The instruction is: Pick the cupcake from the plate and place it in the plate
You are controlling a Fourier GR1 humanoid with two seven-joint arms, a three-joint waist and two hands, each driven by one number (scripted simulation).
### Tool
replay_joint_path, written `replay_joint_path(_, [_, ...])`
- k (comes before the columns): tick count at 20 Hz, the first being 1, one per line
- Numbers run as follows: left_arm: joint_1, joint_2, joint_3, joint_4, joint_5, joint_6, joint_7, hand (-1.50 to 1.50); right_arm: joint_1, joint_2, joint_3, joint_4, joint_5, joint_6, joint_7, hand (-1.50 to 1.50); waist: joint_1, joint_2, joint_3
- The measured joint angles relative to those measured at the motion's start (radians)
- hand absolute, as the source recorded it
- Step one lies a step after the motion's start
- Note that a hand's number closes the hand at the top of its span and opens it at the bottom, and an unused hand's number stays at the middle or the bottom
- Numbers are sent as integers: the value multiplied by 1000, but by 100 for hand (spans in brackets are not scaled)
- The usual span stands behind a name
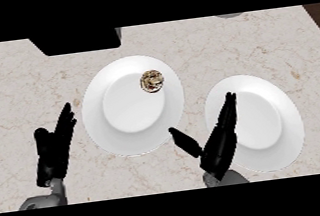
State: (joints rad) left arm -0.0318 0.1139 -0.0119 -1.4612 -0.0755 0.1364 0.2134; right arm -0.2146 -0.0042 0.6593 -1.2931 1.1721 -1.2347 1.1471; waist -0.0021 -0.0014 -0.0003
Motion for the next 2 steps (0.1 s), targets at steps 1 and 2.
replay_joint_path(1, [-16, -4, 2, 5, -5, 7, 10, 0, 18, -5, -3, -17, -4, 5, -9, -150, 0, 0, 0])
replay_joint_path(2, [-25, 1, 10, 12, -1, 0, 10, 0, 26, -4, -13, -17, -9, 7, -22, -150, 0, 0, 0])
